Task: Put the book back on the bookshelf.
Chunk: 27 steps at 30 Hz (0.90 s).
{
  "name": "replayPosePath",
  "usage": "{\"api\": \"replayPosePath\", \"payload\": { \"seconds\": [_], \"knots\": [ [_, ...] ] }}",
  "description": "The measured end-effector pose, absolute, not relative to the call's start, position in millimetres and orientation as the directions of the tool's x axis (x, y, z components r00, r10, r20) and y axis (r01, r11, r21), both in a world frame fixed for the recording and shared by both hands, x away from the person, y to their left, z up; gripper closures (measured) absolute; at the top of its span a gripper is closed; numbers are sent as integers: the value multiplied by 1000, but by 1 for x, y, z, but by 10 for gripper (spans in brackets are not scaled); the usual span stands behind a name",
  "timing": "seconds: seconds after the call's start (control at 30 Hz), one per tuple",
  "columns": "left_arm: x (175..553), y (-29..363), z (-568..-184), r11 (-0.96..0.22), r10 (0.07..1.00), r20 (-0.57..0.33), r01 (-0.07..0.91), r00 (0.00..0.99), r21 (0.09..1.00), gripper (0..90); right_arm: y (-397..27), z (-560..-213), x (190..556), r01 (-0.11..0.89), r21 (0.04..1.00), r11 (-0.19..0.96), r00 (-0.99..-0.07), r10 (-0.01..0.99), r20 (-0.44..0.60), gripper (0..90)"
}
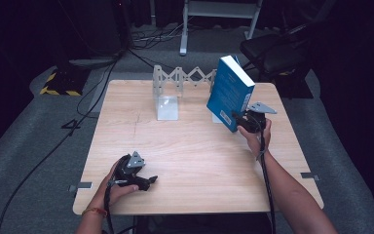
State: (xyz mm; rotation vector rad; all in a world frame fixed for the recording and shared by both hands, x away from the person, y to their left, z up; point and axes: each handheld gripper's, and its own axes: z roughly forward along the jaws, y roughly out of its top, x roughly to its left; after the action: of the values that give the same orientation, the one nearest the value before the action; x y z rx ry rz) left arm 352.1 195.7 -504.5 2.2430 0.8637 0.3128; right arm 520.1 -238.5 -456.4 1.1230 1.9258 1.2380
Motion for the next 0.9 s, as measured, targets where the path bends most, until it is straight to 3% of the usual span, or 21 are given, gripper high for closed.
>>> {"api": "replayPosePath", "payload": {
  "seconds": [0.5, 0.9],
  "knots": [
    [352, 196, -504, -531, 663, -23, 492, 748, 690, 152, -238, -454, 526, 333, 893, 301, -521, 849, -92, 556],
    [352, 196, -504, -532, 662, -22, 491, 749, 690, 152, -244, -443, 517, 364, 840, 403, -592, 796, -125, 445]
  ]
}}
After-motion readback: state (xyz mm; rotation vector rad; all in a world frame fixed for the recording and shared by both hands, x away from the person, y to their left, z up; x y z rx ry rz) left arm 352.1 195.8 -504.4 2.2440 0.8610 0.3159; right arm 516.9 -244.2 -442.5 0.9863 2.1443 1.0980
